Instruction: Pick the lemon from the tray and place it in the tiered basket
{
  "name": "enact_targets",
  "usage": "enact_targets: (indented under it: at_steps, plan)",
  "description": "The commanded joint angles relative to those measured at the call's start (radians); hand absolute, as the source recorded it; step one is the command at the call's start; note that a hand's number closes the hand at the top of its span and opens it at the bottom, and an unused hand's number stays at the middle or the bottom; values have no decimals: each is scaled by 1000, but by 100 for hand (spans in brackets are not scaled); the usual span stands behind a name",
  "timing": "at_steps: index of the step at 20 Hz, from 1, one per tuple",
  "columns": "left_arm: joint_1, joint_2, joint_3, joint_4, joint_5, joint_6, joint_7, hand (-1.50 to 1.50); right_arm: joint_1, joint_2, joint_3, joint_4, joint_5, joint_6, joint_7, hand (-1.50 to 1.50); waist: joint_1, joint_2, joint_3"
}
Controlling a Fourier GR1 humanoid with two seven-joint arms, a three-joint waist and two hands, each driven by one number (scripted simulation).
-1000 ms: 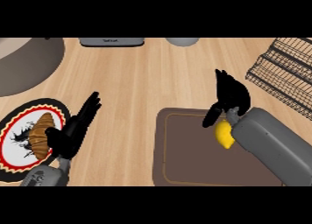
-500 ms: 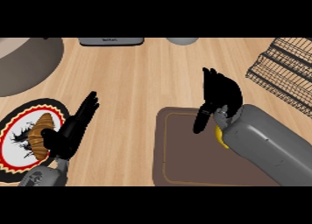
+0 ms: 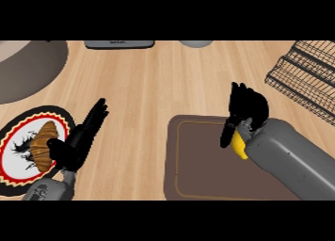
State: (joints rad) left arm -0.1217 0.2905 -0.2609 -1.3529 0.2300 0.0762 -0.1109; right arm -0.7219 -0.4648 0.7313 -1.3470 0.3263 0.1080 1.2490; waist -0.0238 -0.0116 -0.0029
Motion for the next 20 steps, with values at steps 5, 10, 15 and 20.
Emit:
enact_targets:
  at_steps: [5,10,15,20]
  plan:
    - [-35,-38,3,48,-24,7,-19,0,44,52,-64,-47,39,53,239,-150,0,5,1]
    - [-31,-6,26,13,-3,-23,14,0,170,74,-34,-8,144,-40,233,-150,9,6,2]
    - [-54,3,50,23,1,-41,21,0,247,68,-69,-82,175,-18,236,-150,8,6,2]
    - [-2,-4,39,3,-15,-54,-8,0,305,71,-113,-103,203,12,206,-150,16,8,2]
